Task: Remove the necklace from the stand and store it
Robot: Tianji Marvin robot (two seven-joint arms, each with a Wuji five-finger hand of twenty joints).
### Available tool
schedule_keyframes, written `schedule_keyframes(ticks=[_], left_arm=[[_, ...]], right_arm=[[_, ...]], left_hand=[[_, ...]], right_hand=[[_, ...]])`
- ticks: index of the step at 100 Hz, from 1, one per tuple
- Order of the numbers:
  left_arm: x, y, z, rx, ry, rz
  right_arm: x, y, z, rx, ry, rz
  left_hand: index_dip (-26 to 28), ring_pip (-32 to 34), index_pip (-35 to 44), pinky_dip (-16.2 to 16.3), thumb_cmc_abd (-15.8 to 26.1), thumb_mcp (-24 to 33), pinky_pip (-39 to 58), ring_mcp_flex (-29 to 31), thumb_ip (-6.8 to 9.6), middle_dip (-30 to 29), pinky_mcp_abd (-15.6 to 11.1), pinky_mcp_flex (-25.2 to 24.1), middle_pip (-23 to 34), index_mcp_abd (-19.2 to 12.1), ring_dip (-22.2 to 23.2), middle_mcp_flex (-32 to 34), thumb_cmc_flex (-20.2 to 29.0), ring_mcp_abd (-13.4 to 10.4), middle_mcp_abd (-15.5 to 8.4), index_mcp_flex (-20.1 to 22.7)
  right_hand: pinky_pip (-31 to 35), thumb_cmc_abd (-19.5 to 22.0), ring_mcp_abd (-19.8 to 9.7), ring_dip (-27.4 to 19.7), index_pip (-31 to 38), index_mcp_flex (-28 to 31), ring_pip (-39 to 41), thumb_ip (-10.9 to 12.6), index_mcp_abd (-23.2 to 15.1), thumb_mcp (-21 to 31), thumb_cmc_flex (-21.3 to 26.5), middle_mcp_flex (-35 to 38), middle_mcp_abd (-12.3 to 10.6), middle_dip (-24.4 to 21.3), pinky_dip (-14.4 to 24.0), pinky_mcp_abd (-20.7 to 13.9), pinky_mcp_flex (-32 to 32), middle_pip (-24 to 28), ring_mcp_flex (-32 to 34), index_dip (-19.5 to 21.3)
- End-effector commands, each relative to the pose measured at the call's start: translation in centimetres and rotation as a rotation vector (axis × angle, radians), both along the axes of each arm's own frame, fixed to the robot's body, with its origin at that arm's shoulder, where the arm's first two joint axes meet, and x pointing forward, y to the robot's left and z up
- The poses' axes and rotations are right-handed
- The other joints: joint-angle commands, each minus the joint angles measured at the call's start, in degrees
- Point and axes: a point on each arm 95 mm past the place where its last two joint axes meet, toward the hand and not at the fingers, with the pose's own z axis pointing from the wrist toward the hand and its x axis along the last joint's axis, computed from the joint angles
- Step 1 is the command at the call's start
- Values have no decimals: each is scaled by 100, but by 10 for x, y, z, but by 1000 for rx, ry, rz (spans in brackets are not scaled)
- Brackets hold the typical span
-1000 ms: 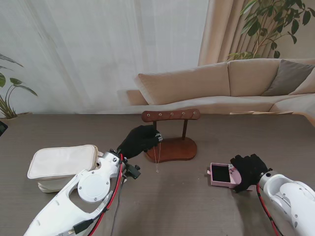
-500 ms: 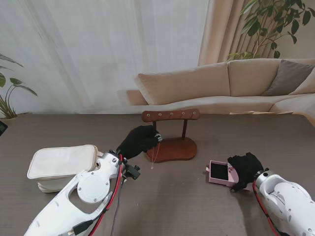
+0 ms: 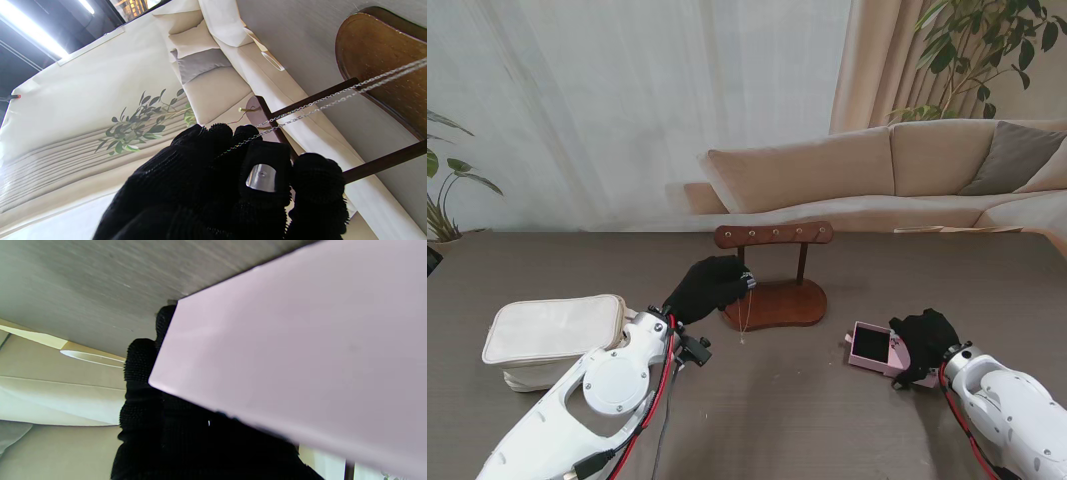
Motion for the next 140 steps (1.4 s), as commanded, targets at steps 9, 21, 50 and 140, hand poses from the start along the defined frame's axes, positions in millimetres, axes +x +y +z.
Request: schedule_keyframes(ticks=[9,21,50,140], left_arm=[[-1,-2,1,0,5,-15],[-1,-2,1,1,8,-16],[-3,1,4,-2,4,-13],[1,-5,42,12,-74,-80]], right_arm=[[-28,7,-33,-5,145,19],[-25,14,-19,25,138,37],[-18,43,20,83,133,97],[-12,152,79,138,120,328]], left_hand=[[137,-18,271,27,-119,212,344,143,-17,-2,-36,22,81,-50,162,378,137,-735,108,115],[138,-20,271,28,-117,213,343,141,-16,-5,-36,23,80,-53,162,376,139,-728,112,116],[138,-22,262,33,-122,213,342,147,-16,-16,-36,23,78,-45,162,377,139,-720,118,118],[150,-26,269,37,-115,202,340,144,-17,-31,-52,39,85,-73,162,388,131,-751,91,118]], right_hand=[[217,1043,-770,208,1367,776,511,693,-1905,1265,4958,452,-677,199,-165,-86,574,182,814,-332],[217,1072,-801,229,1439,751,496,699,-1938,1272,4956,433,-655,237,-161,-87,571,210,809,-377],[194,1085,-815,256,1514,741,498,707,-1993,1271,4968,448,-717,251,-160,-76,556,225,814,-483],[180,1132,-834,326,1582,735,485,705,-2020,1232,4917,470,-734,287,-114,-72,558,199,841,-590]])
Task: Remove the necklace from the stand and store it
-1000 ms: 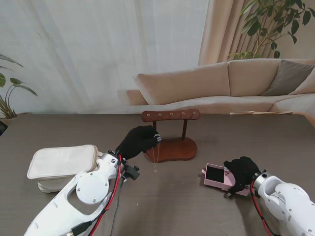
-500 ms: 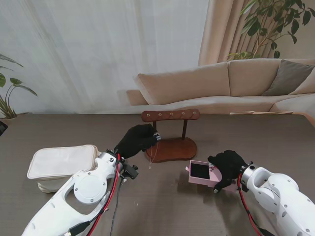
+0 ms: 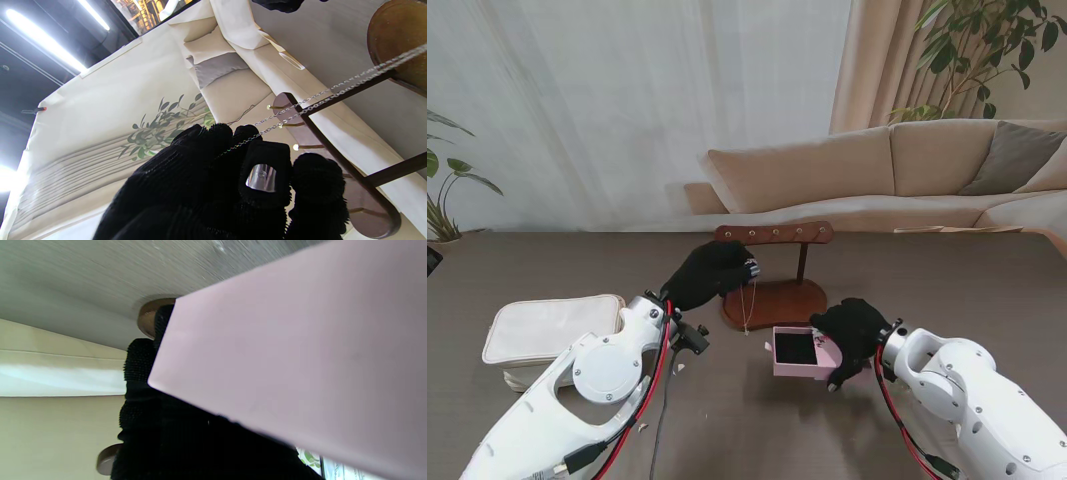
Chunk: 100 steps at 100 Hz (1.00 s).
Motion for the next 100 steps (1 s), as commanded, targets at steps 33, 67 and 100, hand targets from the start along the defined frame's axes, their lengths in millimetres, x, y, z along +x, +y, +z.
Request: schedule_keyframes(ticks=[33,67,100], left_arm=[[4,-10,21,5,-39,-55],[6,-21,28,-3,-52,-89],[8,-28,19,-4,-31,-111]], right_arm=[[2,38,2,17,-22,37],[8,56,2,38,-54,22],[9,65,11,47,-74,20]], left_hand=[[148,-26,273,33,-112,201,341,144,-19,-32,-61,41,89,-81,161,387,126,-764,75,114],[152,-23,285,30,-105,195,342,139,-22,-46,-62,41,86,-90,161,384,117,-789,71,112],[149,-17,284,28,-100,190,343,137,-22,-56,-62,41,90,-87,161,385,119,-781,64,103]], right_hand=[[176,1031,-869,262,1542,722,507,594,-2117,1238,4879,404,-834,234,-100,-72,562,235,785,-61],[180,1022,-864,274,1554,700,521,583,-2087,1266,4855,401,-834,250,-81,-67,553,251,784,-12],[173,1040,-876,273,1533,688,514,587,-2093,1258,4850,394,-828,247,-72,-63,546,249,774,15]])
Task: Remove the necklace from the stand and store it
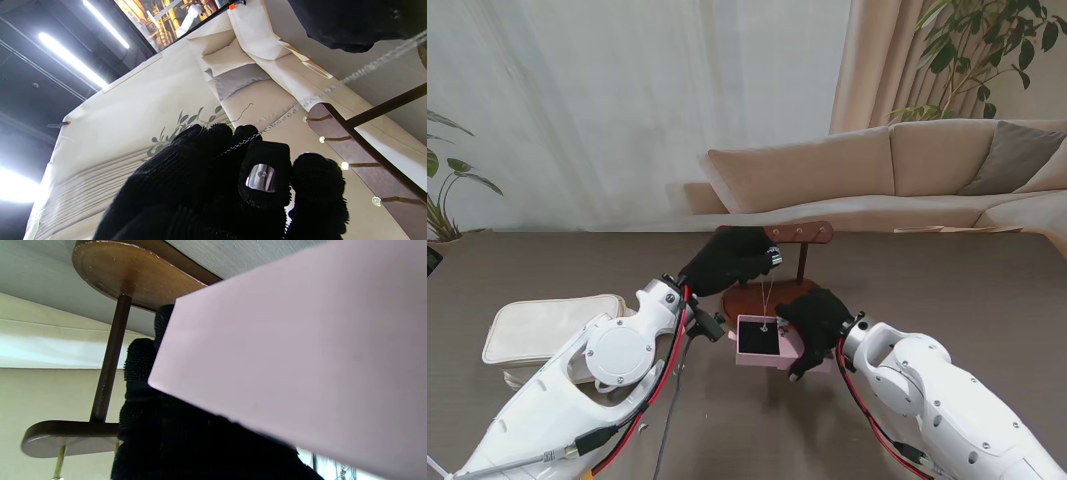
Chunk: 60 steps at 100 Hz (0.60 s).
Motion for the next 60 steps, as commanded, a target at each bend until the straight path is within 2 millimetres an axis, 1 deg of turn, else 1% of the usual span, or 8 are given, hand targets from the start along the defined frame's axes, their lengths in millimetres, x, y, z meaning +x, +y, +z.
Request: schedule_keyframes(ticks=[1,40,55,60], left_arm=[[-1,-3,-4,3,14,-22],[-1,-4,-25,18,73,-32],[-2,-4,-31,33,92,-37],[-3,-3,-33,40,94,-38]], right_arm=[[0,5,5,0,-2,8],[3,2,20,2,-25,-2],[3,3,24,12,-31,-6],[3,3,25,10,-34,-5]], left_hand=[[146,-17,284,28,-100,190,343,137,-22,-46,-60,41,90,-75,161,384,119,-769,72,103],[141,-13,278,23,-100,183,332,130,-18,-43,-62,21,91,-68,161,371,130,-754,89,101],[131,-26,264,19,-92,177,298,94,-16,-42,-49,-41,75,-66,161,346,136,-722,108,100],[124,-46,252,17,-80,166,267,52,-15,-39,-53,-112,58,-71,161,315,139,-678,120,90]], right_hand=[[172,1039,-856,273,1532,688,515,588,-2085,1259,4852,394,-826,243,-72,-61,546,251,771,22],[173,1029,-867,276,1522,697,524,589,-2079,1253,4848,402,-832,246,-62,-69,550,251,779,39],[171,1041,-870,277,1519,696,527,590,-2098,1253,4844,396,-826,249,-60,-69,549,249,781,42],[171,1037,-868,277,1516,693,525,590,-2093,1253,4846,397,-837,250,-59,-70,549,249,778,44]])
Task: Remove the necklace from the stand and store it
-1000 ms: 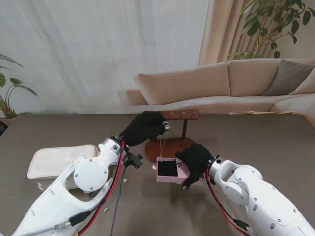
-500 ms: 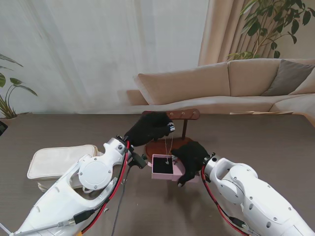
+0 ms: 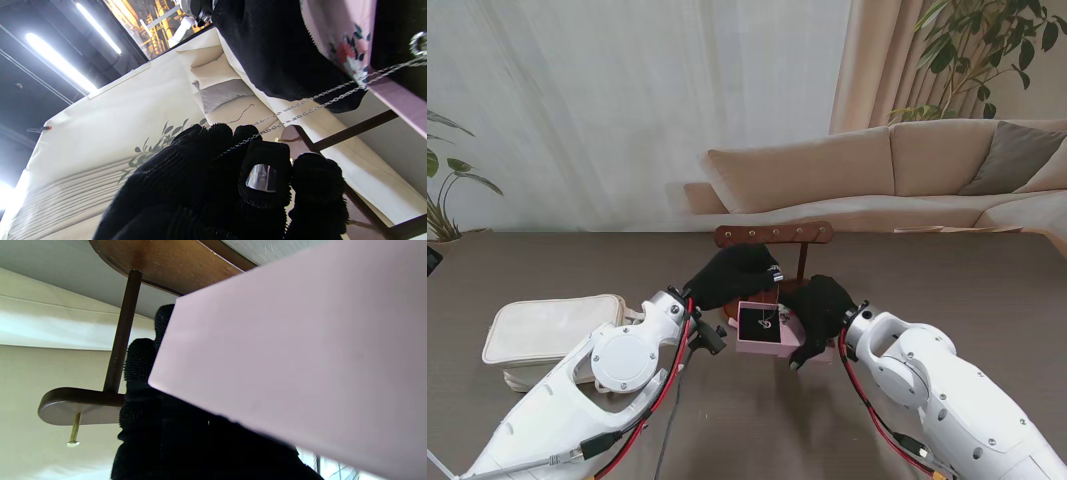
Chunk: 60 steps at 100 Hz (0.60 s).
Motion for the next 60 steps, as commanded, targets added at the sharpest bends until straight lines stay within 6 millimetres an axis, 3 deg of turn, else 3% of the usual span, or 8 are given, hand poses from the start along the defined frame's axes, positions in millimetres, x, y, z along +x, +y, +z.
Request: schedule_keyframes(ticks=[1,52,60], left_arm=[[-3,-2,-6,16,19,-18],[-7,13,-18,213,-6,-32],[-6,17,-20,289,-49,-41]], right_arm=[[-2,4,3,-4,-2,9],[2,1,16,-21,-28,5],[2,2,16,-26,-33,9]], left_hand=[[122,-52,249,18,-76,161,262,39,-15,-37,-57,-78,53,-70,161,306,140,-665,122,89],[-220,-826,-116,120,-87,-46,104,-192,93,-91,-105,-582,-375,-272,161,95,174,-9,161,256],[-326,-1018,-210,79,-139,2,35,-190,73,-95,-189,-557,-423,-435,161,111,46,-87,12,341]], right_hand=[[170,1035,-863,277,1515,692,526,589,-2082,1251,4844,398,-832,250,-59,-70,549,249,779,45],[166,1044,-864,277,1504,693,523,595,-2068,1246,4840,399,-830,254,-57,-74,549,241,779,68],[165,1052,-863,278,1501,691,524,595,-2094,1241,4832,398,-838,256,-56,-74,550,239,778,70]])
